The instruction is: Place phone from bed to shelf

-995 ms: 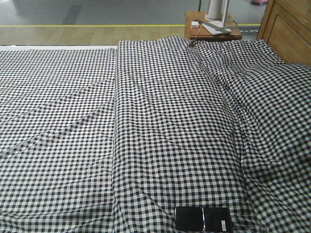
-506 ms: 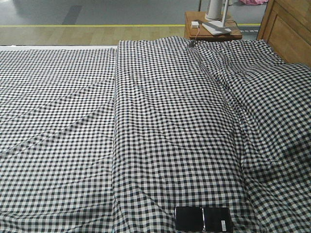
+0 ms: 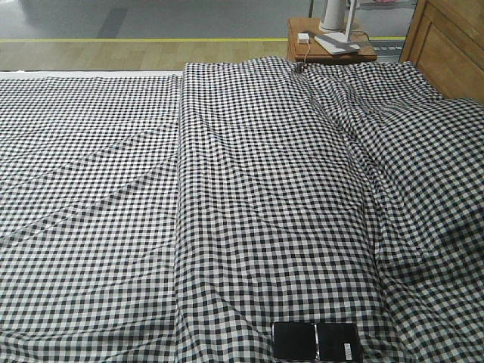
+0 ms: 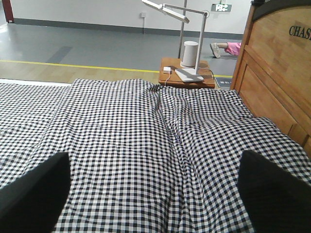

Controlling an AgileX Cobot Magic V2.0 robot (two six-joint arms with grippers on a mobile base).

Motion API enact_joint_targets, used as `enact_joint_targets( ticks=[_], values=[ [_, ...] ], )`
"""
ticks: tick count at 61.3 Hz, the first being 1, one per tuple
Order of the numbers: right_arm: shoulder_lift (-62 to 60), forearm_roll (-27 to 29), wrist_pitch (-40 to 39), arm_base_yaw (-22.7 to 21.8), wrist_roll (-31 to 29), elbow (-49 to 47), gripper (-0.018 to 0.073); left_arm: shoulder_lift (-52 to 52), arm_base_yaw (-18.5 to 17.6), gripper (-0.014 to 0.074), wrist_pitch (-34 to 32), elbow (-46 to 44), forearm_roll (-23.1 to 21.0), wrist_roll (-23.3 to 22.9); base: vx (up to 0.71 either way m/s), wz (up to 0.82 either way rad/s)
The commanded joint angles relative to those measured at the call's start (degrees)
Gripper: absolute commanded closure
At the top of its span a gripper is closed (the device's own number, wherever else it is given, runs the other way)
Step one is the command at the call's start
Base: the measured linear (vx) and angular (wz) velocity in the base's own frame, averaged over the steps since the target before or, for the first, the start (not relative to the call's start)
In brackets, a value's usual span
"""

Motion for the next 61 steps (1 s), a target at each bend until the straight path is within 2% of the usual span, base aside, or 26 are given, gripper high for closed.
enact_joint_targets(
  ticks=[1, 15, 21, 34, 48, 56, 61],
  values=[
    [0.3, -0.2, -5.0, -0.3, -0.4, -2.0, -0.0055, -0.3, -0.2, 0.0596, -4.2, 0.1, -0.6, -0.2, 0.00, 0.00],
    [0.3, -0.2, -3.1, -0.3, -0.4, -2.2, 0.0013, -0.3, -0.2, 0.0596, -4.2, 0.1, -0.6, -0.2, 0.00, 0.00],
    [2.3, -0.2, 1.0, -0.3, 1.0, -4.0, 0.0015, -0.3, -0.2, 0.0596, -4.2, 0.1, -0.6, -0.2, 0.00, 0.00],
    [14.4, -0.2, 12.9, -0.3, 4.4, -13.7, 0.0015, -0.3, -0.2, 0.0596, -4.2, 0.1, -0.6, -0.2, 0.00, 0.00],
    [28.3, -0.4, 22.5, -0.5, 4.4, -23.2, 0.0015, -0.3, -0.2, 0.0596, -4.2, 0.1, -0.6, -0.2, 0.00, 0.00],
    [33.5, 0.7, 25.4, -4.5, 3.0, -25.5, 0.0015, -0.3, -0.2, 0.0596, -4.2, 0.1, -0.6, -0.2, 0.00, 0.00],
    [35.6, 4.0, 25.9, -9.3, -1.3, -25.5, 0.0015, -0.3, -0.2, 0.0596, -4.2, 0.1, -0.6, -0.2, 0.00, 0.00]
  ],
)
